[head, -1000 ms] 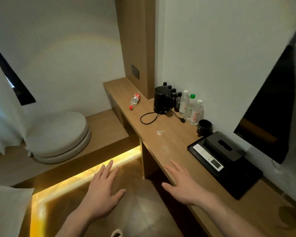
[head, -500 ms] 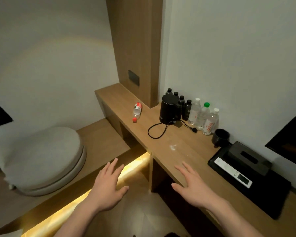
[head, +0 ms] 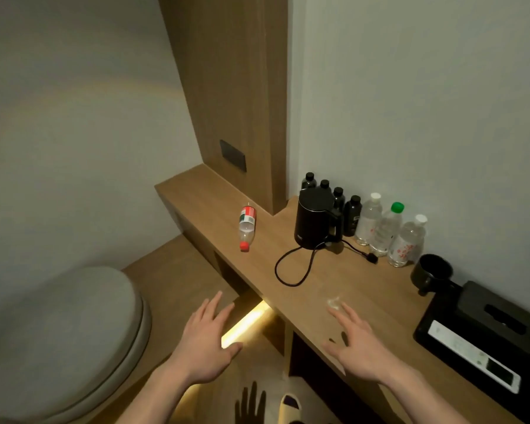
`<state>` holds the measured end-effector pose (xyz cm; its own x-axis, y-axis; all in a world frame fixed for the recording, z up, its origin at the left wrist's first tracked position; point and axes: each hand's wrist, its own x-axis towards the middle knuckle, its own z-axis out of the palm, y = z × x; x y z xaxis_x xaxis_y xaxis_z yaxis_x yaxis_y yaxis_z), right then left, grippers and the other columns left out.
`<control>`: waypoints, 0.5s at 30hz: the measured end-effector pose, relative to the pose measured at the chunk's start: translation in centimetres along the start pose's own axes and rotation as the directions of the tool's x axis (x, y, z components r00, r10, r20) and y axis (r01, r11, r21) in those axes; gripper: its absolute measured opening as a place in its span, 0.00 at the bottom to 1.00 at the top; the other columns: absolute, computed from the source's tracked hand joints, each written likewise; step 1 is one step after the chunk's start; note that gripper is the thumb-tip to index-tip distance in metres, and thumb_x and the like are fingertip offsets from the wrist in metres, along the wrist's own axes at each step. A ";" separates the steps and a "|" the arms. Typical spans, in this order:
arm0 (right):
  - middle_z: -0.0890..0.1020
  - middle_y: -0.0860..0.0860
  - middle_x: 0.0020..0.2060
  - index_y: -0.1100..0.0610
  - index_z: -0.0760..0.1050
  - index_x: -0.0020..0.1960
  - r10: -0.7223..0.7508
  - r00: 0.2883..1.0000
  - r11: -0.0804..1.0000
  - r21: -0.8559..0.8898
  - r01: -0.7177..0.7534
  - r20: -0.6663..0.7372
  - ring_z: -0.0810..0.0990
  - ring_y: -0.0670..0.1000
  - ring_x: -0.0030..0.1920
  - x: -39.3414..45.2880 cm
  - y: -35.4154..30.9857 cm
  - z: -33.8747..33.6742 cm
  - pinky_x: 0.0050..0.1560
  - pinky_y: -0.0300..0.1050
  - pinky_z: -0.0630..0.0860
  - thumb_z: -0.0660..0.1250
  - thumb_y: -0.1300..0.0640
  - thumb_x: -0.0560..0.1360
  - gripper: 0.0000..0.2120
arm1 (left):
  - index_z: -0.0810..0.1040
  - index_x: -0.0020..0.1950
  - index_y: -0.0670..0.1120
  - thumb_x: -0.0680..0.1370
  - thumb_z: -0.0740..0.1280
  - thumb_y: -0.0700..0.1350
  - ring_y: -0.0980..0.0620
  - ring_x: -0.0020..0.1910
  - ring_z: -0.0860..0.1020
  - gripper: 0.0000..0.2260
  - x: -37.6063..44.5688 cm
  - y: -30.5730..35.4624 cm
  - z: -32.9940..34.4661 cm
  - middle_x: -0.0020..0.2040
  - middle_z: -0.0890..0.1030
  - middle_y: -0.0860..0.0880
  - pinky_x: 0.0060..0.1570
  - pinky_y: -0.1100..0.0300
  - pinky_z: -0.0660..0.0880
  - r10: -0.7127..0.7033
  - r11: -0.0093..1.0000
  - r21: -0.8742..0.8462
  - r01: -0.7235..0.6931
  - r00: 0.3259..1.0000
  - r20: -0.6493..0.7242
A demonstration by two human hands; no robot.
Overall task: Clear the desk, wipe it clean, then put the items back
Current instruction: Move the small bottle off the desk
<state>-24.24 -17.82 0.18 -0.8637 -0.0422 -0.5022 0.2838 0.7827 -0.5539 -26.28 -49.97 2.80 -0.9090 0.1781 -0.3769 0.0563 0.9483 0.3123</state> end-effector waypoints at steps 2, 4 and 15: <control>0.43 0.41 0.83 0.38 0.50 0.83 -0.008 1.000 1.000 -0.007 0.008 0.012 0.46 0.53 0.83 2.8 -1.1 -0.3 0.80 0.59 0.52 0.68 0.40 0.78 0.40 | 0.51 0.84 0.59 0.79 0.65 0.65 0.48 0.83 0.42 0.38 2.6 -1.6 -1.1 0.84 0.40 0.55 0.80 0.49 0.45 -0.015 1.000 0.017 0.014 1.000 0.012; 0.43 0.41 0.82 0.38 0.50 0.82 -0.015 0.999 1.000 0.015 0.014 0.032 0.45 0.54 0.83 5.4 -2.3 -1.1 0.81 0.60 0.51 0.68 0.40 0.78 0.39 | 0.52 0.84 0.59 0.78 0.65 0.64 0.47 0.83 0.43 0.38 5.3 -2.9 -2.3 0.84 0.40 0.54 0.80 0.51 0.46 -0.026 0.999 0.036 0.025 0.999 0.021; 0.44 0.40 0.82 0.36 0.50 0.81 0.021 0.999 0.997 0.081 -0.019 -0.029 0.47 0.52 0.82 14.6 -4.7 -6.1 0.80 0.59 0.54 0.68 0.40 0.78 0.38 | 0.52 0.83 0.60 0.77 0.67 0.63 0.44 0.83 0.49 0.38 20.0 -3.9 -4.9 0.85 0.46 0.50 0.81 0.47 0.53 0.004 1.000 -0.012 -0.002 0.981 0.193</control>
<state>-40.76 -18.30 -0.53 -0.8690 -0.0076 -0.4947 0.3329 0.7307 -0.5961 -46.70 -51.40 -1.71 -0.8121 0.2289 -0.5367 0.0529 0.9449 0.3230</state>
